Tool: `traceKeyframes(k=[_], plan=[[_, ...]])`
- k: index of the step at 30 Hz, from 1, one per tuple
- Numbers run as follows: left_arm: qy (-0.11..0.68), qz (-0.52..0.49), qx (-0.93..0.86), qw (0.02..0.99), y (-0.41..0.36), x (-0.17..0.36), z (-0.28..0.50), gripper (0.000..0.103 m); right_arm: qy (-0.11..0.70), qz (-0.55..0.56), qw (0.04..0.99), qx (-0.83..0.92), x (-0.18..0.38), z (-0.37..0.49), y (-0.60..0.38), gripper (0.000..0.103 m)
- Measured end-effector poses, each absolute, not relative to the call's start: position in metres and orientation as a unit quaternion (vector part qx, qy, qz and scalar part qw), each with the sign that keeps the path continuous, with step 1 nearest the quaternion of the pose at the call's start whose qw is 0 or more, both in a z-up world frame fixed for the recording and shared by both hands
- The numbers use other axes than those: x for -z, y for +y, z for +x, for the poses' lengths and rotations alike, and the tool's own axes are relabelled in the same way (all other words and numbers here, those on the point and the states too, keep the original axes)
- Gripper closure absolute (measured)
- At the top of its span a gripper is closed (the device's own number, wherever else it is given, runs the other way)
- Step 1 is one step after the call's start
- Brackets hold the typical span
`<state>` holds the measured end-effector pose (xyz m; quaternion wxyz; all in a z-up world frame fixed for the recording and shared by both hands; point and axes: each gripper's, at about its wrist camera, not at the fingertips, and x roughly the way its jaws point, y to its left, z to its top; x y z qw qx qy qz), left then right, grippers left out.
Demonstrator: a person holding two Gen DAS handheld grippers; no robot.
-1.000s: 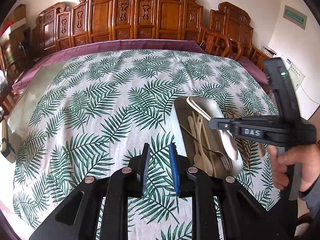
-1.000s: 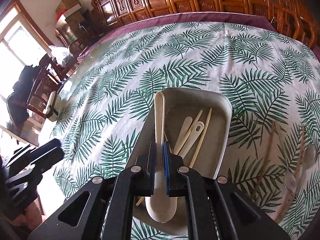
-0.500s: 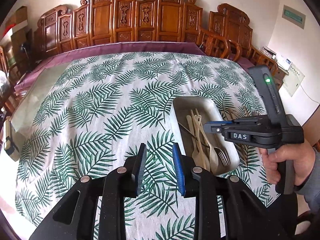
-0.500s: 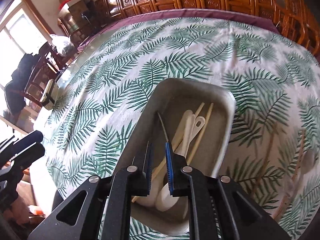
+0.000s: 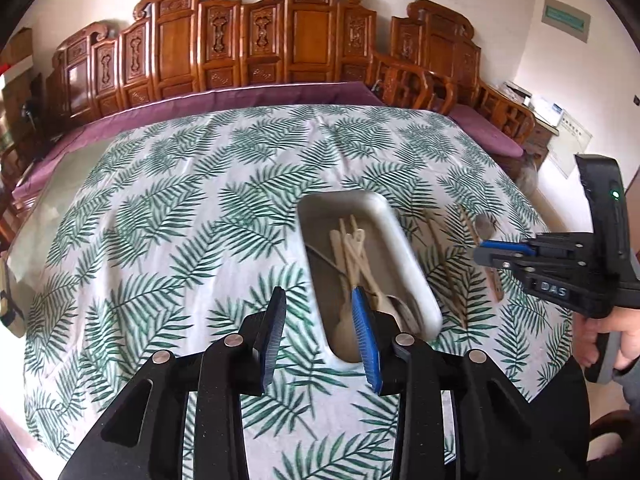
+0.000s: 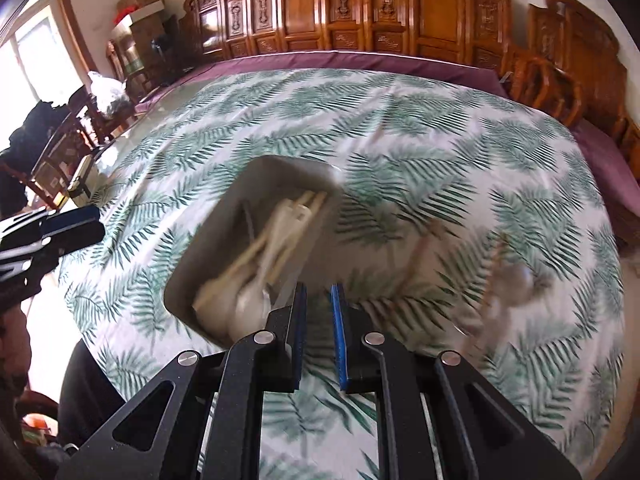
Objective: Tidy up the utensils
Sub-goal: 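Move the right tool to the pile and grasp a metal spoon by its handle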
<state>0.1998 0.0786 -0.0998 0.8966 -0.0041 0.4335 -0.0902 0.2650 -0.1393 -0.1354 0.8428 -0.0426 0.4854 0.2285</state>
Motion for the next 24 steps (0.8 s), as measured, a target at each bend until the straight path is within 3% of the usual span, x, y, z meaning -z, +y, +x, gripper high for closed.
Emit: traceKeyframes(k=[4, 20, 21, 22, 24], plan=[[0.436, 0.0, 0.105, 0.894, 0.06, 0.104, 0.205, 0.069, 0.487, -0.049, 0.848, -0.201, 0.138, 0.254, -0.173, 0.084], [0.457, 0.017, 0.151, 0.876, -0.007, 0.121, 0.217, 0.069, 0.524, 0.001, 0.843, -0.119, 0.189, 0.267, -0.261, 0.084], [0.46, 0.019, 0.154, 0.875, -0.011, 0.122, 0.218, 0.068, 0.527, 0.003, 0.842, -0.117, 0.193, 0.271, -0.263, 0.084], [0.461, 0.02, 0.156, 0.874, -0.014, 0.123, 0.218, 0.056, 0.529, 0.004, 0.841, -0.116, 0.196, 0.276, -0.264, 0.084], [0.458, 0.02, 0.161, 0.874, -0.02, 0.124, 0.218, 0.046, 0.534, 0.004, 0.838, -0.11, 0.205, 0.285, -0.266, 0.084]])
